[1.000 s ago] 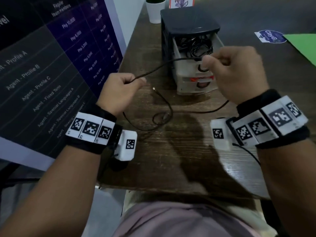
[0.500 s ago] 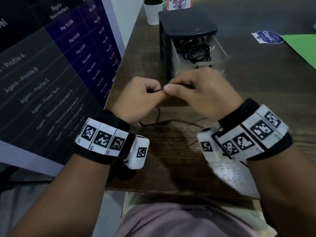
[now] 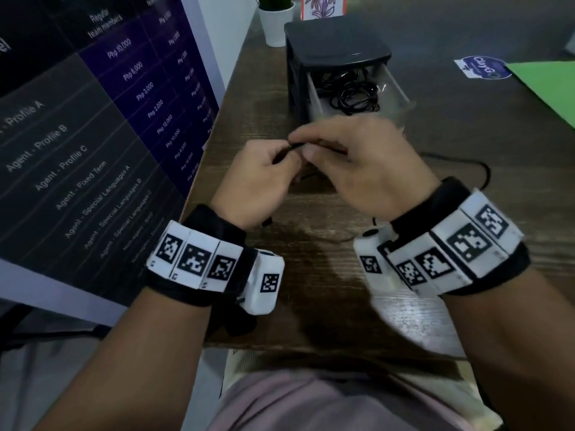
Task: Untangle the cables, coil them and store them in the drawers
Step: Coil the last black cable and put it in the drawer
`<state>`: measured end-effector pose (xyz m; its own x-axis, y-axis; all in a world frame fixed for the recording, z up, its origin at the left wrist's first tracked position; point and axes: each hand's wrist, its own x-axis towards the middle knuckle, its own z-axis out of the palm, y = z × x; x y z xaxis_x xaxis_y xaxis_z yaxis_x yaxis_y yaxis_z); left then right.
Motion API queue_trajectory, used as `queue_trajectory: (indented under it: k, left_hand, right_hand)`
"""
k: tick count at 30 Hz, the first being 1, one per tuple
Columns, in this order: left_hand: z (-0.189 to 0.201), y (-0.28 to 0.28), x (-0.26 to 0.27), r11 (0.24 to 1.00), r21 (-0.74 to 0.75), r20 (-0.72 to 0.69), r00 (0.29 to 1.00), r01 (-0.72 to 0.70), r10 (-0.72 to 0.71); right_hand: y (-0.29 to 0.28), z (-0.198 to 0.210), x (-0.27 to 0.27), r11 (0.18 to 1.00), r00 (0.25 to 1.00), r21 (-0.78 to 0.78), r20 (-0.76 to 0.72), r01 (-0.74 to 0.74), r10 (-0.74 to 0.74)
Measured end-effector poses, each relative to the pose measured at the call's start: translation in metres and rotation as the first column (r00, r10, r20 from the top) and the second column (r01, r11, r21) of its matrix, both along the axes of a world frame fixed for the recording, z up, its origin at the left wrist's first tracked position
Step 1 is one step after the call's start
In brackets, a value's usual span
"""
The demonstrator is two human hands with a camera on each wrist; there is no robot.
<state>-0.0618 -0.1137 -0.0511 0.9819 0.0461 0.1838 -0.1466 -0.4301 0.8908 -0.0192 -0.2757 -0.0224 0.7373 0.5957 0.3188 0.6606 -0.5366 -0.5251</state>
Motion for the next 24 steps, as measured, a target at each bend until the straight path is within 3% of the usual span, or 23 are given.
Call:
queue_trajectory:
  k: [3,11,15,20,24]
  left_hand:
    - [-0.004,0.006,-0.004,0.999,-0.028,-0.028,0.999,0.036,-0.037]
    - [-0.004,0.007,-0.008,0.995,-0.094,-0.1,0.995,-0.029,0.019]
    - [0.002,0.005,-0.012,0.989,-0.141,-0.168,0.984,0.032,-0.056]
    - [0.011,-0.011,-0.017,0.881,-0.403,-0.156,0.93,0.248,-0.333]
    - [0.014,-0.021,-0.016,0.814,-0.512,-0.057,0.935,0.274,-0.351]
  right_hand:
    - [-0.005,-0.002,0.006,1.0,0.999,-0.009,-0.037,0.005,-0.006]
    - [-0.005,-0.008,0.007,0.933,0.997,0.353,-0.058,0.069,-0.051]
    - [-0.005,-0.007,0.01,0.911,0.994,0.398,-0.046,0.109,-0.098]
    - [0.002,-0.014,0.011,0.91,0.992,0.395,-0.048,0.124,-0.114]
    - [0.003,-0.016,0.012,0.905,0.991,0.405,-0.085,0.127,-0.101]
